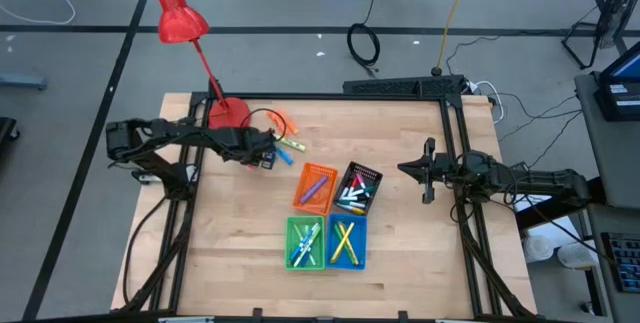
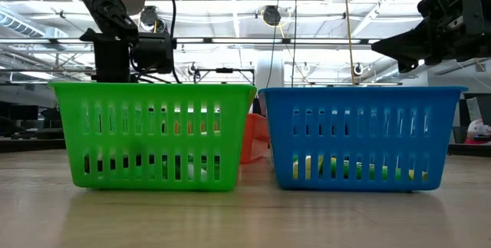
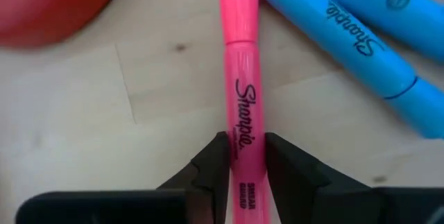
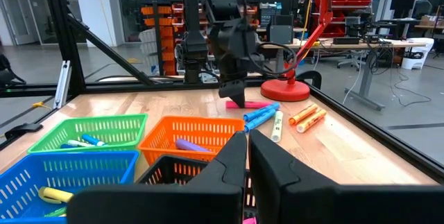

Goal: Pick & Place Markers
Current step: Put the pink highlighter pen into the orange basket

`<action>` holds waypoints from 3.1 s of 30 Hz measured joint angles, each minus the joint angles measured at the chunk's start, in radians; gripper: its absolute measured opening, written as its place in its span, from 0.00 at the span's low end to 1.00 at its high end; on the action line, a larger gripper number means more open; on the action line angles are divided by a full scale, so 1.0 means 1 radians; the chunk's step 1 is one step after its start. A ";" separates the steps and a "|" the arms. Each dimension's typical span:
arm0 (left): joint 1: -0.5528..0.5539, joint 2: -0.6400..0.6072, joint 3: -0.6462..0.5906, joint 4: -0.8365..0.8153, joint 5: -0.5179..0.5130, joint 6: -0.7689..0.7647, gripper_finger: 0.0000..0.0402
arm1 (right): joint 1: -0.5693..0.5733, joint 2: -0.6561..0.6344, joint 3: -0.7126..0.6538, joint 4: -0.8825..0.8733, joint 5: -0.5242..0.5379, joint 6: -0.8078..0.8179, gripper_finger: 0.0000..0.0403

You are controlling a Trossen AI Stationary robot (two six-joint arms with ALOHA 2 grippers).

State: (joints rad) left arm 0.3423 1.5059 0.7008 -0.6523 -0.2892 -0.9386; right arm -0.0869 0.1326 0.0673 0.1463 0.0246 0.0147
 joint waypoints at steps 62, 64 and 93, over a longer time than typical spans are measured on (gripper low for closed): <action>-0.458 -0.022 0.196 0.475 -0.024 0.176 0.15 | 0.000 0.006 0.000 0.000 0.000 0.000 0.02; -0.465 -0.011 0.224 0.472 -0.028 0.208 0.15 | 0.000 0.009 0.000 0.006 0.000 0.000 0.02; -0.420 0.144 0.305 0.437 0.112 0.259 0.24 | 0.000 0.048 0.000 0.000 0.000 0.000 0.02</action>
State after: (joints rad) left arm -0.0780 1.6497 1.0061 -0.2155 -0.1776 -0.6798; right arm -0.0868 0.1802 0.0677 0.1463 0.0248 0.0147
